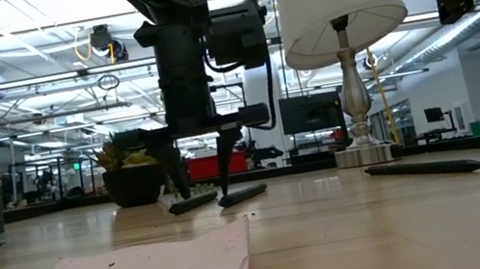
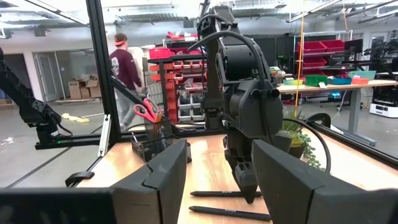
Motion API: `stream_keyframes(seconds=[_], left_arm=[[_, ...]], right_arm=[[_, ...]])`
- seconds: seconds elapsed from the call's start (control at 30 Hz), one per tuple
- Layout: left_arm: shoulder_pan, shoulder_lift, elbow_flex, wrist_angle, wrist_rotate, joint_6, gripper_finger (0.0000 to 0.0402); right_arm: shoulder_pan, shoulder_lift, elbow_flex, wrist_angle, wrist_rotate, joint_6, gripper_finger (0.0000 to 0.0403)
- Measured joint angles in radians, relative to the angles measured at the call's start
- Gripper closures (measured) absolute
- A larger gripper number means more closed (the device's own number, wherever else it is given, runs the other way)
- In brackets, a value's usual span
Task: Pick and place office supplies into organizer
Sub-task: Put the left pen into the top left section of the desk organizer
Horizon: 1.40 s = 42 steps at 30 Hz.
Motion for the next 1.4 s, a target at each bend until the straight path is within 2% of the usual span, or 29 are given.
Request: stream_keyframes(seconds=[0.3,0.67,0.8,1.0,1.17,1.4], left_arm=[[-0.002,0.002,-0.002,-0.009,-0.002,0.001,0.0284],[-0.004,0.003,-0.002,-0.004,-0.012,-0.002,0.0345],[-0.006,0.003,-0.002,-0.003,-0.016,-0.004,0.0351],[-0.012,-0.004,-0.004,-0.002,-0.019,-0.006,0.0339],[-0.032,-0.011,-0.006,-0.001,-0.072,-0.007,0.0347],[-0.045,-0.013,-0.006,-0.001,-0.092,-0.008,0.0353]], right_arm=[[0.0,0.0,0.0,0.001,0.0,0.0,0.0229],[0.0,0.0,0.0,0.001,0.0,0.0,0.0227],[0.0,0.0,0.0,0.001,0.0,0.0,0.0229],[0.0,0.0,0.0,0.001,0.0,0.0,0.0225],[0.0,0.0,0.0,0.001,0.0,0.0,0.0228],[0.0,0.0,0.0,0.001,0.0,0.0,0.0227]])
